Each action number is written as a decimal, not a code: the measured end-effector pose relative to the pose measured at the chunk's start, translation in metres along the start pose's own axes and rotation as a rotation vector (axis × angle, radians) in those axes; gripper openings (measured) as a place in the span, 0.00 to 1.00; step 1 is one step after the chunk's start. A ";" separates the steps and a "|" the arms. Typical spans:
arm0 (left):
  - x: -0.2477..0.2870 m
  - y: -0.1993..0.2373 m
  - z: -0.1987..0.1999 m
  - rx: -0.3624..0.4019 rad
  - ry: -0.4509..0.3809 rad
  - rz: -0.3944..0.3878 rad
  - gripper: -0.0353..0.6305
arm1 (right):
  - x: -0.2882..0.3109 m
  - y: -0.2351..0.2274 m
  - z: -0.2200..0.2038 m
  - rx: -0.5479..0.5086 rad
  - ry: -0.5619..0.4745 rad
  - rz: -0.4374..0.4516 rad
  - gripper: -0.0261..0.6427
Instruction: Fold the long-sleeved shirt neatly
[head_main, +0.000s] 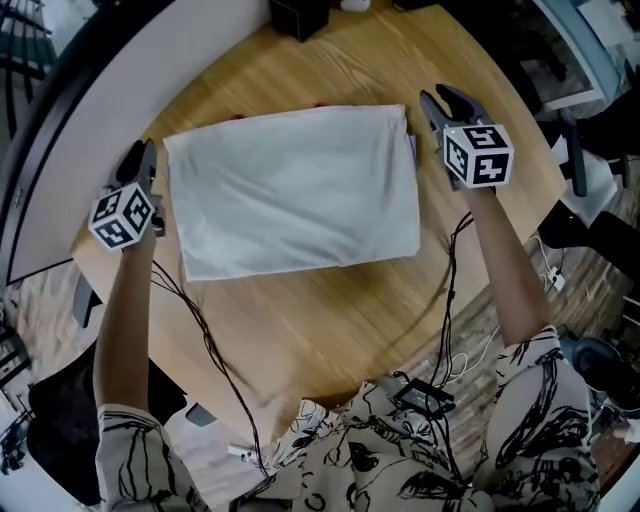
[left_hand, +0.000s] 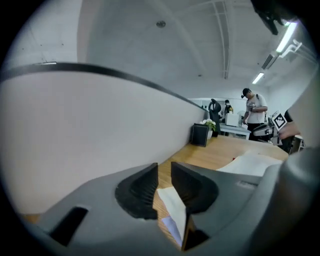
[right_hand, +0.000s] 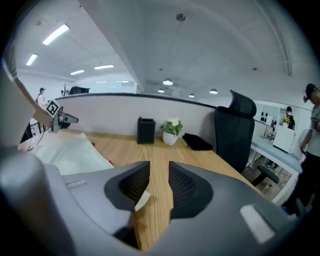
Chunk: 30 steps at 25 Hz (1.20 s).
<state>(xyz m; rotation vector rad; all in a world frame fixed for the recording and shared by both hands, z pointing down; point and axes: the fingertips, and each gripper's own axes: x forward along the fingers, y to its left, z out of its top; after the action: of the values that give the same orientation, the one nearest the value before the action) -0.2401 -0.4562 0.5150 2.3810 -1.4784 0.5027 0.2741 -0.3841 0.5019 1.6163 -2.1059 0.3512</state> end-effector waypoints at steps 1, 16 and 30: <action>-0.013 -0.005 0.006 -0.006 -0.035 0.007 0.15 | -0.013 0.004 0.012 0.019 -0.050 0.015 0.21; -0.291 -0.122 0.104 0.034 -0.426 -0.089 0.06 | -0.289 0.118 0.146 0.048 -0.503 0.109 0.06; -0.505 -0.138 0.143 0.076 -0.574 0.041 0.06 | -0.465 0.205 0.179 0.029 -0.625 0.023 0.06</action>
<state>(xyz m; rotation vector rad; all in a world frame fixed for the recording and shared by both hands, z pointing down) -0.3038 -0.0542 0.1568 2.6980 -1.7520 -0.1435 0.1362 -0.0193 0.1295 1.8941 -2.5688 -0.1462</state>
